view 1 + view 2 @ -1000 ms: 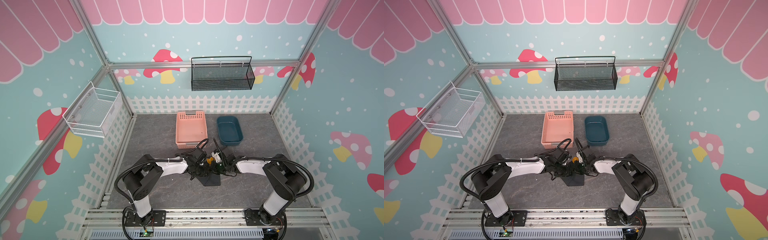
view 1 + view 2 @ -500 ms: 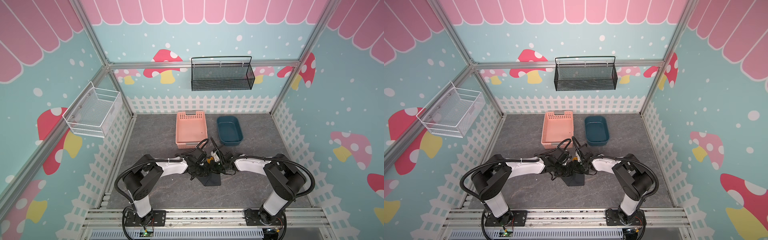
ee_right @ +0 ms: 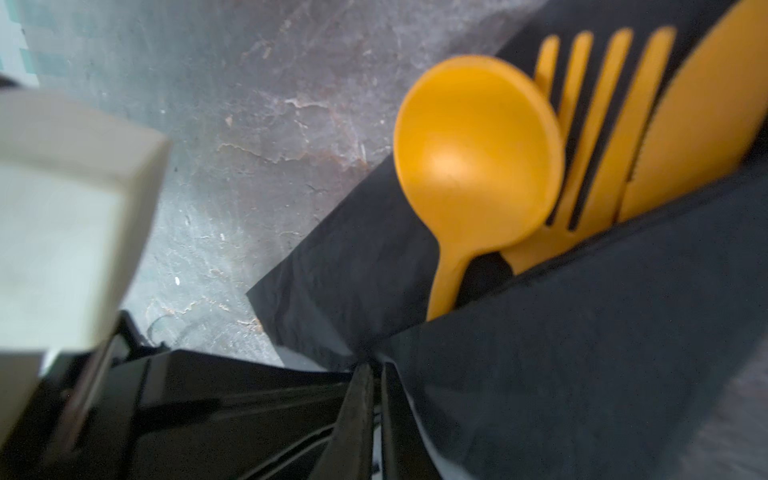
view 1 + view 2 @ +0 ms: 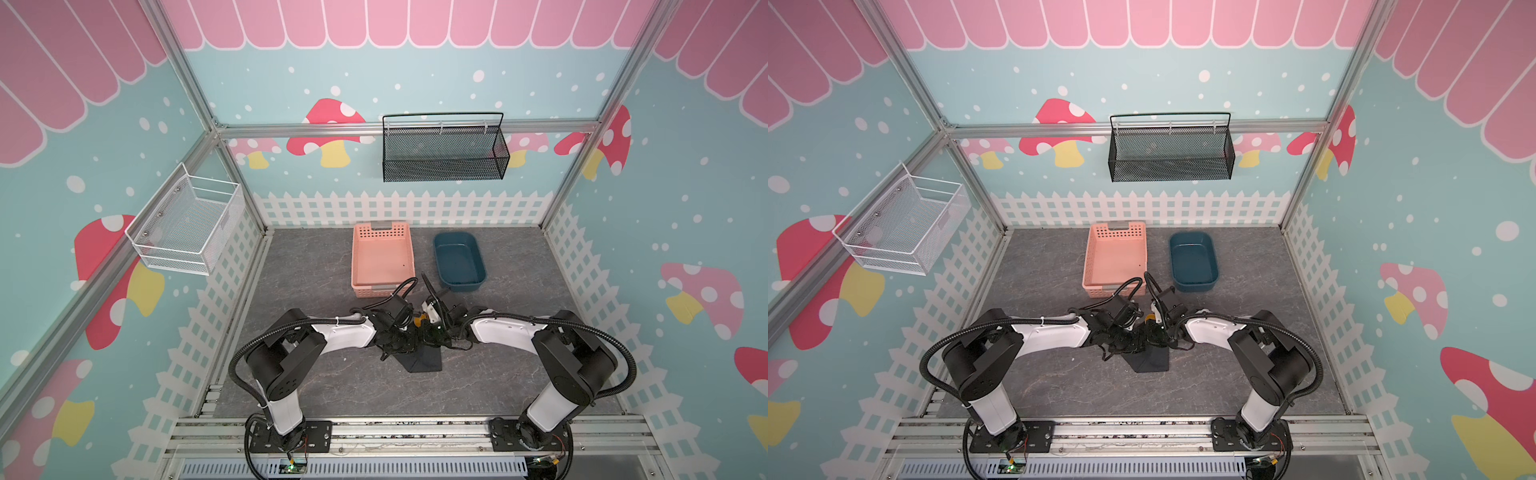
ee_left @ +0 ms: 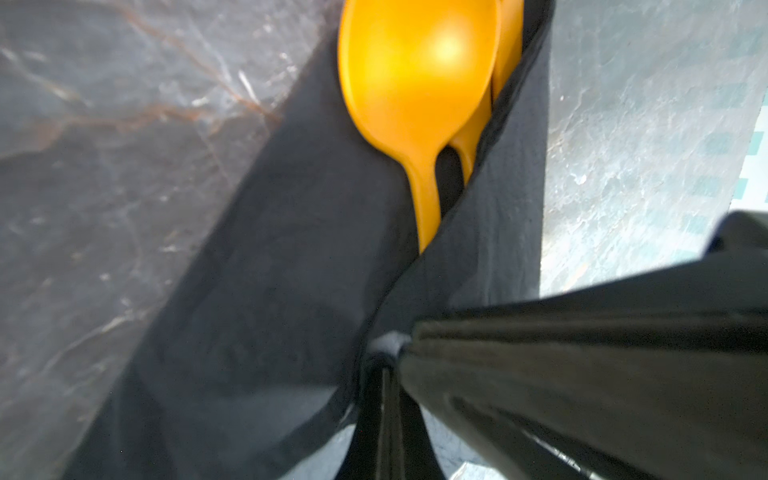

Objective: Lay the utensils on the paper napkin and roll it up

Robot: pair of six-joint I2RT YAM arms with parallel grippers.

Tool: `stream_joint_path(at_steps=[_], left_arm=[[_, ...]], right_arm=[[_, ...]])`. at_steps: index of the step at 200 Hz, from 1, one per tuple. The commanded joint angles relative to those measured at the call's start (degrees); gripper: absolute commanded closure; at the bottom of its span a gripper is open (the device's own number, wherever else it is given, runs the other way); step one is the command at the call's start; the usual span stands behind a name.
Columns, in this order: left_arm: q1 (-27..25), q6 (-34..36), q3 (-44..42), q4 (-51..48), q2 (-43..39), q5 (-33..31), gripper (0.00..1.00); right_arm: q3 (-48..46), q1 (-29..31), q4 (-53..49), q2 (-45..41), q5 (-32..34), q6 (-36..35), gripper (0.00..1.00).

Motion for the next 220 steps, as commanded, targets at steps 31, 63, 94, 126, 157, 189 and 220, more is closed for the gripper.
stream_joint_path(at_steps=[31, 63, 94, 126, 157, 189, 220], left_arm=[[-0.2, -0.9, -1.0, -1.0, 1.5, -1.0, 0.99], [-0.2, -0.9, -1.1, -1.0, 1.4, -1.0, 0.99], [-0.1, -1.1, -1.2, -1.0, 1.3, -1.1, 0.99], [-0.1, -1.0, -1.0, -0.9, 1.5, -0.9, 0.99], [-0.1, -1.0, -1.0, -1.0, 1.7, -0.9, 0.99], [-0.1, -1.0, -0.8, -1.0, 1.8, -0.9, 0.99], [-0.1, -1.1, -0.9, -1.0, 1.7, -1.0, 0.99]], right_arm=[[-1.3, 1.2, -1.8, 3.3, 0.0, -0.6, 0.90], [-1.0, 1.3, -2.5, 3.7, 0.3, -0.7, 0.84], [-0.6, 1.4, -3.9, 3.2, 1.2, -1.0, 0.81], [0.2, 1.5, -4.3, 1.5, 0.5, -0.8, 0.84], [0.7, 1.6, -4.2, -1.1, -0.9, -0.3, 0.90], [0.3, 2.2, -3.7, -1.9, -2.1, 0.3, 0.90], [-0.8, 2.3, -3.7, -1.6, -2.0, 0.2, 0.91]])
